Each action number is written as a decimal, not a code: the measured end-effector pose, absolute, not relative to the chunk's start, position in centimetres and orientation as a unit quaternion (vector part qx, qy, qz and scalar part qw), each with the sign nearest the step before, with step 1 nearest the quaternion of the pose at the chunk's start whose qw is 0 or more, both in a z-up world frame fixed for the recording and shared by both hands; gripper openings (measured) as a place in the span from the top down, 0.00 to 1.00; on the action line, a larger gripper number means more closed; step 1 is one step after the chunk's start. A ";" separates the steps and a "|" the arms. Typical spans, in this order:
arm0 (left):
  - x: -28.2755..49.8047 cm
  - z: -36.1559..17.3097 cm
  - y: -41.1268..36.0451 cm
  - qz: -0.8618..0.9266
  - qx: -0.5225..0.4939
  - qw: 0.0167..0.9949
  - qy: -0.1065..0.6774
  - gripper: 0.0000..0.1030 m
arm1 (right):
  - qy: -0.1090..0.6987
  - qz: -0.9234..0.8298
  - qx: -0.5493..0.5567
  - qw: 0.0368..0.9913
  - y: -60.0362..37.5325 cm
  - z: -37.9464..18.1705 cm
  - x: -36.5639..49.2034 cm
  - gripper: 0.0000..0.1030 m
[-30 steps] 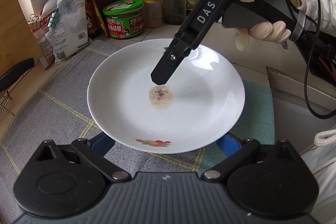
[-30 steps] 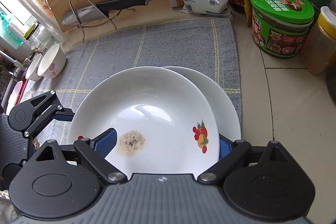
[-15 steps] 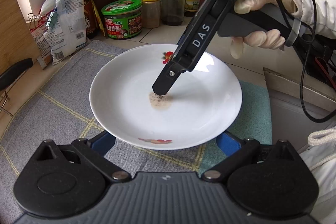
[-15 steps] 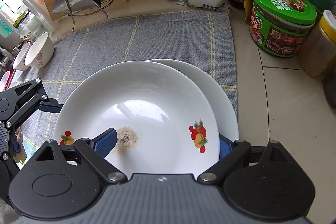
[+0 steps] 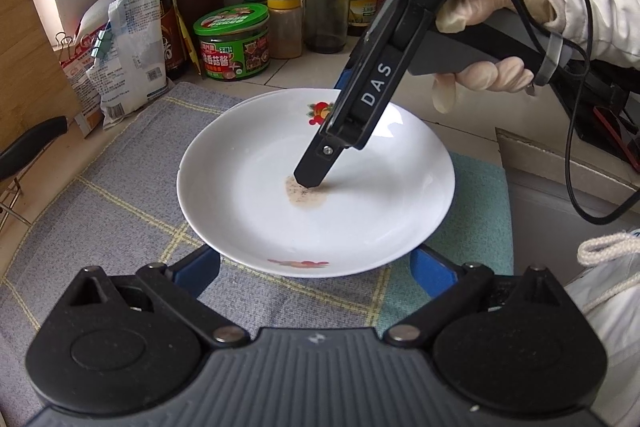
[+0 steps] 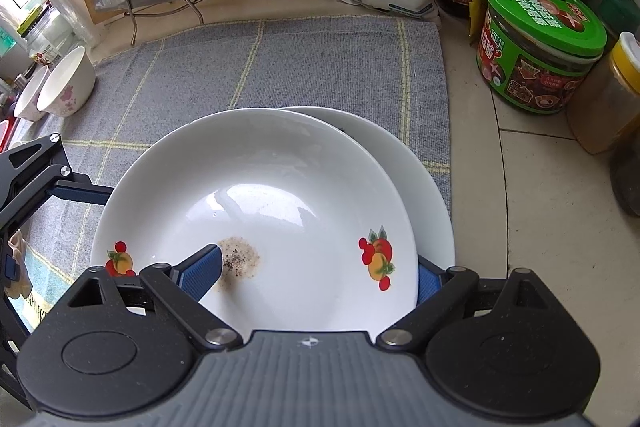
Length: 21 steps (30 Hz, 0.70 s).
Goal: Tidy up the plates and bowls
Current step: 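Lower the stained plate onto the plate stack with both grippers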
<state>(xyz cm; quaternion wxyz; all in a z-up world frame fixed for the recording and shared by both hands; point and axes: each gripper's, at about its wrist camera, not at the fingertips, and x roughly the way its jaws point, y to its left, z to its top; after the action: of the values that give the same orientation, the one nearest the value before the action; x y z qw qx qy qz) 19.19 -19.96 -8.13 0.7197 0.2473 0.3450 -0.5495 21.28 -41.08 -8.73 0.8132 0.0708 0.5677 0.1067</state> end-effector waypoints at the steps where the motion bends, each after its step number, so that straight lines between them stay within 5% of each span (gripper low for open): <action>1: 19.2 -8.1 -19.9 -0.550 0.247 0.719 0.345 0.03 | 0.568 0.106 0.070 0.813 -41.1 -8.7 21.3 0.05; 21: 19.3 -8.2 -20.2 -0.579 0.270 0.683 0.353 0.03 | 0.580 0.100 0.076 0.805 -41.8 -7.9 19.6 0.05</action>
<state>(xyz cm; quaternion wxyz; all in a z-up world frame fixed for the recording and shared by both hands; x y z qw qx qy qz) 19.30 -20.15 -8.17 0.6830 0.2701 0.3533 -0.5794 19.59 -41.77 -7.89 0.8052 0.0757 0.5796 0.0999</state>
